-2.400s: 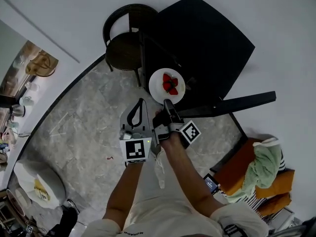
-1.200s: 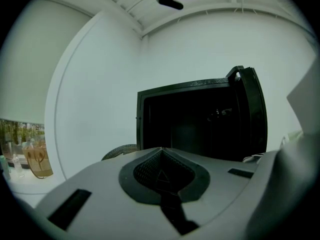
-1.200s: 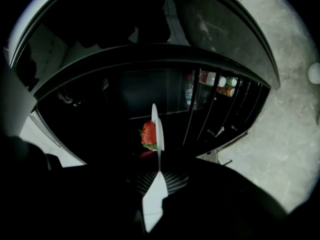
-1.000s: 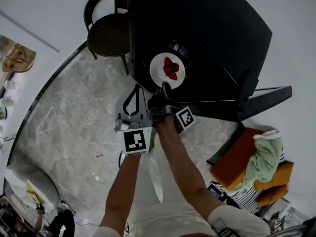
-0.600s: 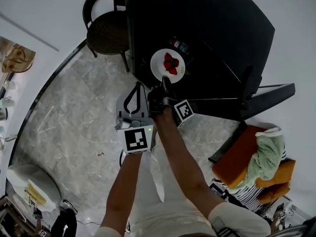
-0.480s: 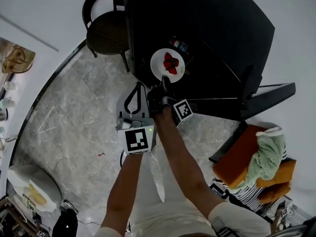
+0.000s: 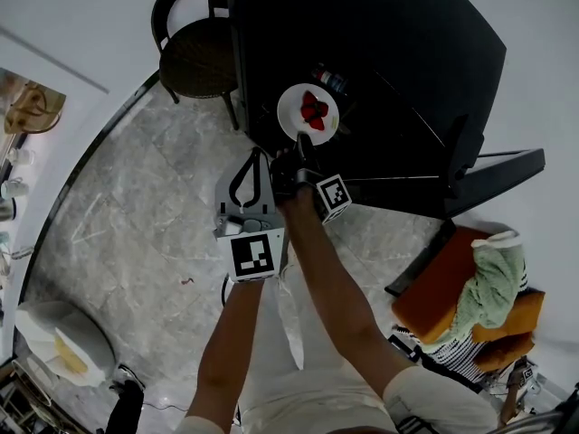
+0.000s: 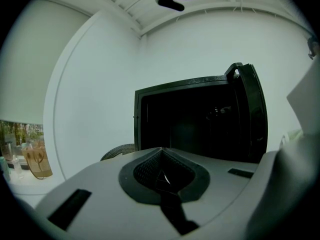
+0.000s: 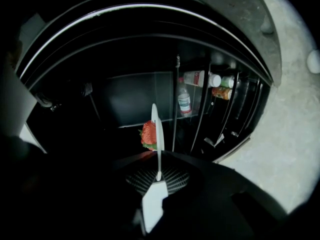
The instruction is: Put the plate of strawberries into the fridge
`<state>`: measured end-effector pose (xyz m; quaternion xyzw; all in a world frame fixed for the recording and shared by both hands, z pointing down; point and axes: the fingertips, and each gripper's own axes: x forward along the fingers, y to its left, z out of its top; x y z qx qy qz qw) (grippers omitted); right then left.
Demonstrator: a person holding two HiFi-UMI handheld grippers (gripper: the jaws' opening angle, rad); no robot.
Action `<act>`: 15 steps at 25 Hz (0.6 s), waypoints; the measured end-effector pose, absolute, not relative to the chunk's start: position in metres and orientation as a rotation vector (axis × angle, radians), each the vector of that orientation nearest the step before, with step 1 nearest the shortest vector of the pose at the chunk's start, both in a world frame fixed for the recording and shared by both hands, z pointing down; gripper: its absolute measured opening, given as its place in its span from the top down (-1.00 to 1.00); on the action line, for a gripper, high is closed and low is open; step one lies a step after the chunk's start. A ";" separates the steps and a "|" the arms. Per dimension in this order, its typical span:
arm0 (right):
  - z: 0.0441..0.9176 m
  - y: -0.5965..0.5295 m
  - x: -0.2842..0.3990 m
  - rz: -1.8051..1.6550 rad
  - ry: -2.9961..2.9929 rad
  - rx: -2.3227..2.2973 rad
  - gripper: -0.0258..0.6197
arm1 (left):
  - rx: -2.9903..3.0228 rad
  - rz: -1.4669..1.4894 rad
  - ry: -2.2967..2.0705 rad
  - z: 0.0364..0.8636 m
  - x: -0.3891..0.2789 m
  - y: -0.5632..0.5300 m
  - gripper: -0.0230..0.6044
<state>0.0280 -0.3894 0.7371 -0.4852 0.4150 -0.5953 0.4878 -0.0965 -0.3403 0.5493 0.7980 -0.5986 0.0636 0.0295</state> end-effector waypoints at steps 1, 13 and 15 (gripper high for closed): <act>0.738 -0.390 0.028 -1.447 1.002 -1.181 0.85 | 2.460 0.198 -1.846 0.550 -0.097 -0.340 0.93; 0.750 -0.405 0.027 -1.444 0.988 -1.210 0.85 | 2.476 0.210 -1.841 0.552 -0.095 -0.342 0.93; 0.754 -0.406 0.028 -1.445 0.980 -1.213 0.85 | 2.476 0.211 -1.838 0.553 -0.095 -0.343 0.93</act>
